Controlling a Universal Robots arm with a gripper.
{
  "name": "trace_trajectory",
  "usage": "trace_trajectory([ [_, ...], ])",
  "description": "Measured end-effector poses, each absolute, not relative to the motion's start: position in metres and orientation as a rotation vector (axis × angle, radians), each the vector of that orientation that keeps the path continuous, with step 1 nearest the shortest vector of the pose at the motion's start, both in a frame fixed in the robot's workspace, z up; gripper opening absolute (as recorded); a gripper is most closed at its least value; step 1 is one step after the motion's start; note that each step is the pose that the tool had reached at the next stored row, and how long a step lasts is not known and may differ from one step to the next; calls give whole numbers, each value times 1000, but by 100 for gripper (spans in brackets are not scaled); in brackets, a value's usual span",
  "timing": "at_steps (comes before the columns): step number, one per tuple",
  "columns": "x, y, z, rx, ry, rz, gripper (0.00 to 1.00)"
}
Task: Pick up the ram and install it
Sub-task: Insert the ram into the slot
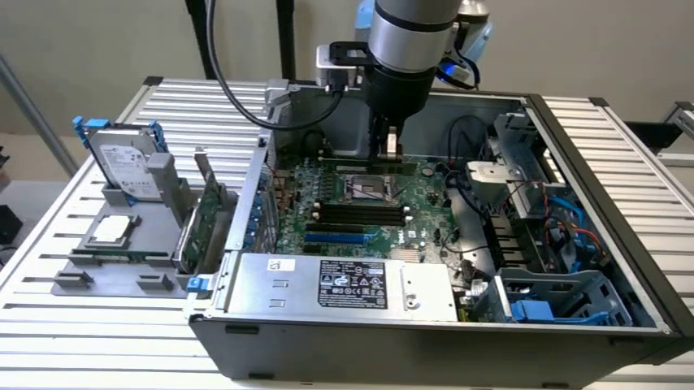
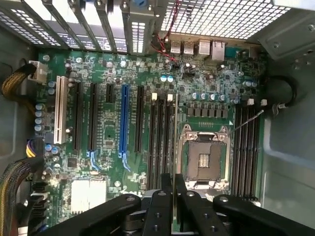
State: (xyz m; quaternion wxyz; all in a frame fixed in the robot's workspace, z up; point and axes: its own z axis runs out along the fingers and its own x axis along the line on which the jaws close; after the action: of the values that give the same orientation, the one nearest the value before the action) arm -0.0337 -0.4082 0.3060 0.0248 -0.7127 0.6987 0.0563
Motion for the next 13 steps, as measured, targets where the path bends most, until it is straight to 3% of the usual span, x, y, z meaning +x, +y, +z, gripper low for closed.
trace_trajectory([
  [13, -34, -408, 306, -2204, 2161, 174, 0],
])
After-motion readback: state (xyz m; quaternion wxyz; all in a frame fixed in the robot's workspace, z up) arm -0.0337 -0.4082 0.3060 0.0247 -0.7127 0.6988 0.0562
